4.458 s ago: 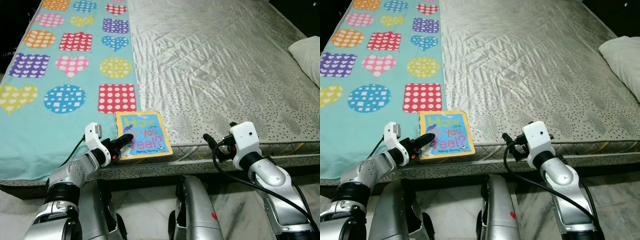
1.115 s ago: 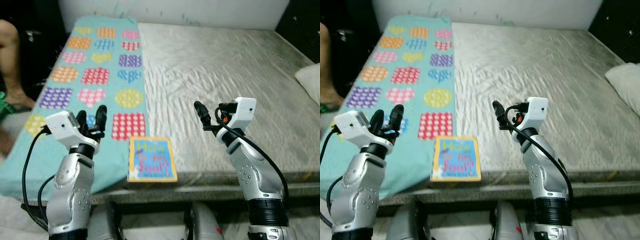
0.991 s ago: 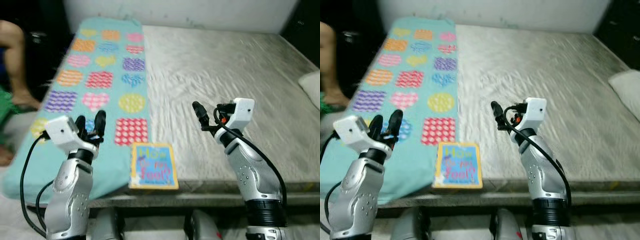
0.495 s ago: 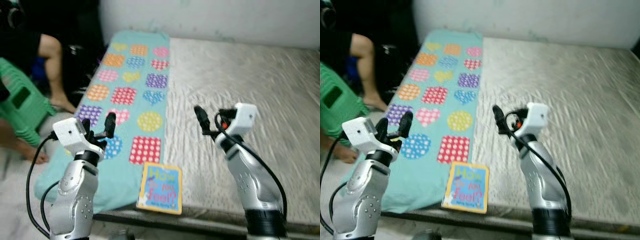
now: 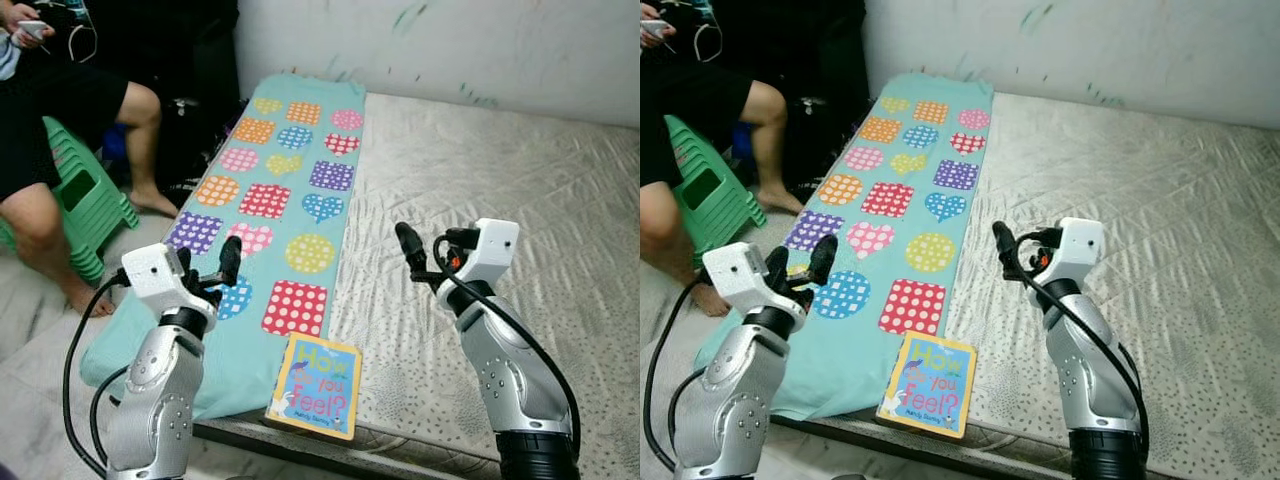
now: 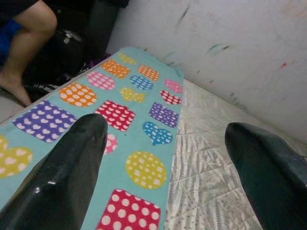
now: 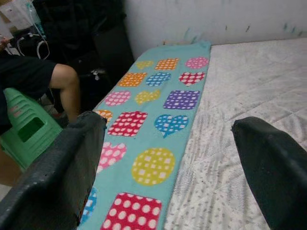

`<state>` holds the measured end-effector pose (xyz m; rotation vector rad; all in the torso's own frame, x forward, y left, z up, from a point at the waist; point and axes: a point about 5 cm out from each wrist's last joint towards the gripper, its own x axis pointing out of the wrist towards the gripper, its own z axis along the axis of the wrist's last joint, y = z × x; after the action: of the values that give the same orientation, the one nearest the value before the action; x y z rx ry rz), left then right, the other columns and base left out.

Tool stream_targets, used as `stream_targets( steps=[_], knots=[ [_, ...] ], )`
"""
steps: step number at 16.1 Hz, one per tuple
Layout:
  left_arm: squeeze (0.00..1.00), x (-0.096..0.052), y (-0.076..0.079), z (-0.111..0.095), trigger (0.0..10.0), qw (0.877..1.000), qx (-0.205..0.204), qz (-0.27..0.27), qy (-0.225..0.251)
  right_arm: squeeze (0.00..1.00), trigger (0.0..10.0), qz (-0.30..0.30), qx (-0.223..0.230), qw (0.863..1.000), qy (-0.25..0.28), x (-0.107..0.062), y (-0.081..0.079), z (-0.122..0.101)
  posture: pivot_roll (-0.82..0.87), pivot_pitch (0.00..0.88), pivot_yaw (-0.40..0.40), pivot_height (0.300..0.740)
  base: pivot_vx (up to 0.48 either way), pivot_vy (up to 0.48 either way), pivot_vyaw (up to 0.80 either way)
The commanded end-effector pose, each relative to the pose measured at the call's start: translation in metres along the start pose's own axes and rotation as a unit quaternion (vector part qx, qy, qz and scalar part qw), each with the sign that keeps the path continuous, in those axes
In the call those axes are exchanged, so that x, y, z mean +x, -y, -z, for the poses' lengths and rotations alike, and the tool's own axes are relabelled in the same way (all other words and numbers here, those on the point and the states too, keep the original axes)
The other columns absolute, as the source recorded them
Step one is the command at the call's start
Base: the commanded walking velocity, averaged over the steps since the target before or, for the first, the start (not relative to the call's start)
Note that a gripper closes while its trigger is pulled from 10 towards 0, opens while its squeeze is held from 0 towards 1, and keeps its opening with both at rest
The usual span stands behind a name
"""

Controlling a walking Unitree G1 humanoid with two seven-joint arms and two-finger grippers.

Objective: Clean up the room

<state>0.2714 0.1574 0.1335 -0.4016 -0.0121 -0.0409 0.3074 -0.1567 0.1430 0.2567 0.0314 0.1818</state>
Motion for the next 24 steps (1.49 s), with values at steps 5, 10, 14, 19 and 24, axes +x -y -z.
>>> stream_targets(
  steps=[5,10,14,19,24],
  knots=[
    [0.0,-0.001,-0.004,-0.001,10.0,1.0,0.007,-0.008,0.004,0.0,10.0,0.007,-0.008,1.0,-0.003,0.008,-0.003,0.0,-0.05,0.0,-0.033,0.74,0.0,0.0,-0.21],
    [0.0,0.008,0.005,0.0,10.0,1.0,-0.007,-0.009,0.004,0.0,10.0,0.012,-0.017,1.0,-0.007,0.004,0.001,0.001,-0.07,0.0,-0.039,0.74,0.0,0.0,-0.8],
    [0.0,0.005,0.015,0.006,10.0,0.999,-0.015,0.027,-0.01,0.0,10.0,0.008,-0.02,1.0,-0.012,0.007,0.001,0.003,-0.06,0.0,-0.042,0.74,0.0,0.0,-0.8],
    [0.0,0.007,0.016,0.006,10.0,0.999,-0.016,0.029,-0.012,0.0,10.0,0.006,-0.023,1.0,-0.016,0.004,-0.002,0.005,-0.08,0.0,-0.045,0.74,0.0,0.0,-0.26],
    [0.0,0.002,0.017,0.01,10.0,0.999,-0.023,0.029,-0.02,0.0,10.0,0.005,-0.028,0.999,-0.026,0.002,0.0,0.006,-0.08,0.026,-0.057,0.74,0.0,0.0,-0.8]
  ],
)
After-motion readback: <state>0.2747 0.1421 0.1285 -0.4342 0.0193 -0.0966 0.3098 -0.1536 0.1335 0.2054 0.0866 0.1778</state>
